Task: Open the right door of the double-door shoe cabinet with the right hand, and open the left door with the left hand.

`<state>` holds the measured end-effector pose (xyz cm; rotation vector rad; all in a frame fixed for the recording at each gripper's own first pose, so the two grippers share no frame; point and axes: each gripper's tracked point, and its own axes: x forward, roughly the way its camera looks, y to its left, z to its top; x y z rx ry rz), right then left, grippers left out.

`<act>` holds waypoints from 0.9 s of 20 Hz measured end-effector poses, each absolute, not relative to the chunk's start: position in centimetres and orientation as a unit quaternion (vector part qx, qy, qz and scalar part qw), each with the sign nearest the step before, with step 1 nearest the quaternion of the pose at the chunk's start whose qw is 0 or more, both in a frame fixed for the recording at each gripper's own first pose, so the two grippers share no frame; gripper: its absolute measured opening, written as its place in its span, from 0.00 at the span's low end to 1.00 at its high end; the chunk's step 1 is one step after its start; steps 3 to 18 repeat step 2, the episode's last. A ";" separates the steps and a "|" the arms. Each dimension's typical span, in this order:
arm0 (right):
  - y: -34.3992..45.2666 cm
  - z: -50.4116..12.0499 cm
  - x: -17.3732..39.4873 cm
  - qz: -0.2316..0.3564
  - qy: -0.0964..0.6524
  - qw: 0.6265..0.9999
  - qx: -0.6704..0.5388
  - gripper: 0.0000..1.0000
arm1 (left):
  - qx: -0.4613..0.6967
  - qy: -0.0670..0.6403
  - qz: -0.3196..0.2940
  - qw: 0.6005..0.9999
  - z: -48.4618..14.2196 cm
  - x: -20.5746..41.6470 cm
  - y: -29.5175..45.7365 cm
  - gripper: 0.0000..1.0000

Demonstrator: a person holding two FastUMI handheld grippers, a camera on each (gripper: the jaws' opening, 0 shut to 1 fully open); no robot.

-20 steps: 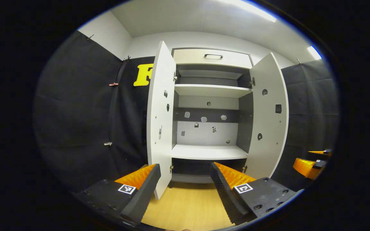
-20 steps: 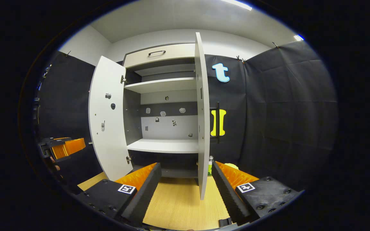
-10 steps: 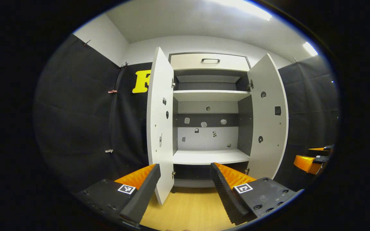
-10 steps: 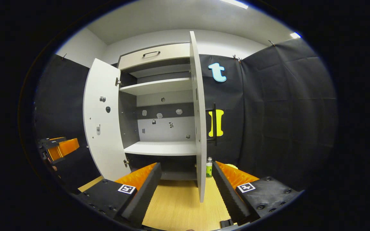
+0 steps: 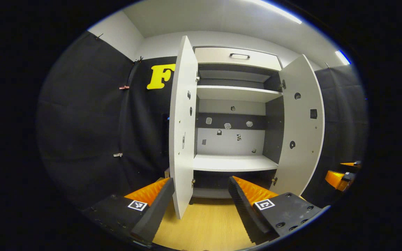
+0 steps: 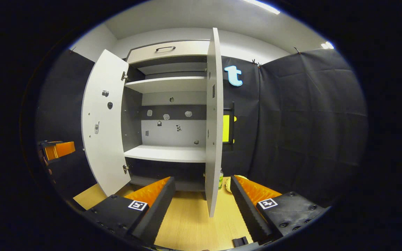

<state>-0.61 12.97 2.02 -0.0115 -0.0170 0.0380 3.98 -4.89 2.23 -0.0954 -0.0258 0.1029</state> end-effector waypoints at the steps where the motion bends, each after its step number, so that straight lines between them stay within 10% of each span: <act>1: 13.6 2.2 -0.1 0.020 -0.009 1.000 -0.002 0.99 | -0.049 -0.015 0.051 0.997 2.0 4.4 -4.5 0.96; 18: 14.1 2.4 0.3 0.020 -0.011 1.000 0.001 0.99 | -0.046 -0.015 0.048 0.998 1.7 4.7 -4.1 0.95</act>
